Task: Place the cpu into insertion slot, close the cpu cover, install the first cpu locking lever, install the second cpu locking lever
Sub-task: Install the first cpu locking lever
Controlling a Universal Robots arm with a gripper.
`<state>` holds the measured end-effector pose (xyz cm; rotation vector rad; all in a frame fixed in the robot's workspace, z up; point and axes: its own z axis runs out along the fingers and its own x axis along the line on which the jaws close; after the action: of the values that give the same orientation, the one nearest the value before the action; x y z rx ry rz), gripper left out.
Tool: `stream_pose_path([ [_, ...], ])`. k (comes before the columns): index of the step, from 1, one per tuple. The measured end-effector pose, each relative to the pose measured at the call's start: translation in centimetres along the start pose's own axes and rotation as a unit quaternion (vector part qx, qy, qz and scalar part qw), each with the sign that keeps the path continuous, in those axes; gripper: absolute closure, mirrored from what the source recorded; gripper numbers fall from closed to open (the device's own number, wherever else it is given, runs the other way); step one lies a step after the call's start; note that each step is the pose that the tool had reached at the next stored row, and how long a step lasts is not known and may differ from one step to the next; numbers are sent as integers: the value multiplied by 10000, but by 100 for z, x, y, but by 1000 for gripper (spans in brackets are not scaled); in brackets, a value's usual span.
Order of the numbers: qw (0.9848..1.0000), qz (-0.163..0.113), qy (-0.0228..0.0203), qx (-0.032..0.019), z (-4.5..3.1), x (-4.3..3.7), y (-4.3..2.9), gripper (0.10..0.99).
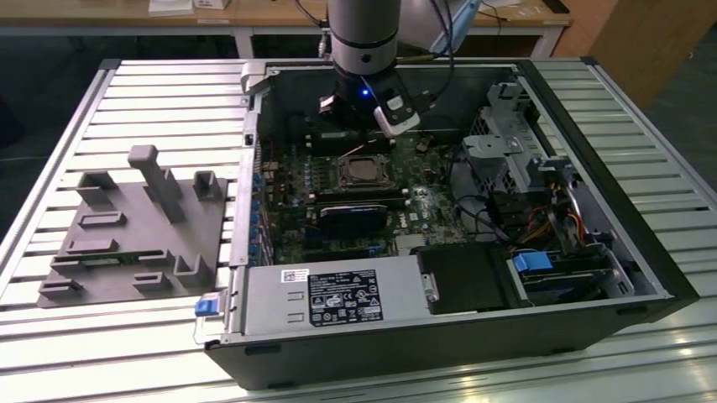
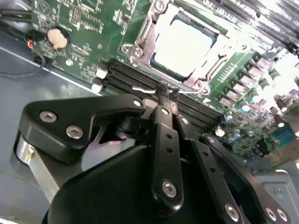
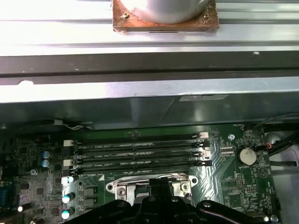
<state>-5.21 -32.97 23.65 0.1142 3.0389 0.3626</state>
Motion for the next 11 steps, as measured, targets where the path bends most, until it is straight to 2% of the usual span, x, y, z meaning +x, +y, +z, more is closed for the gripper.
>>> stream_pose_path([
  [3, 10000, -4, -1, -3, 0, 1, 0, 980],
  [4, 10000, -9, -19, -13, 0, 5, 0, 980],
  [9, 9996, -70, -243, -102, 8, 46, -5, 980],
  [11, 9992, -100, -368, -122, 8, 95, -10, 980],
])
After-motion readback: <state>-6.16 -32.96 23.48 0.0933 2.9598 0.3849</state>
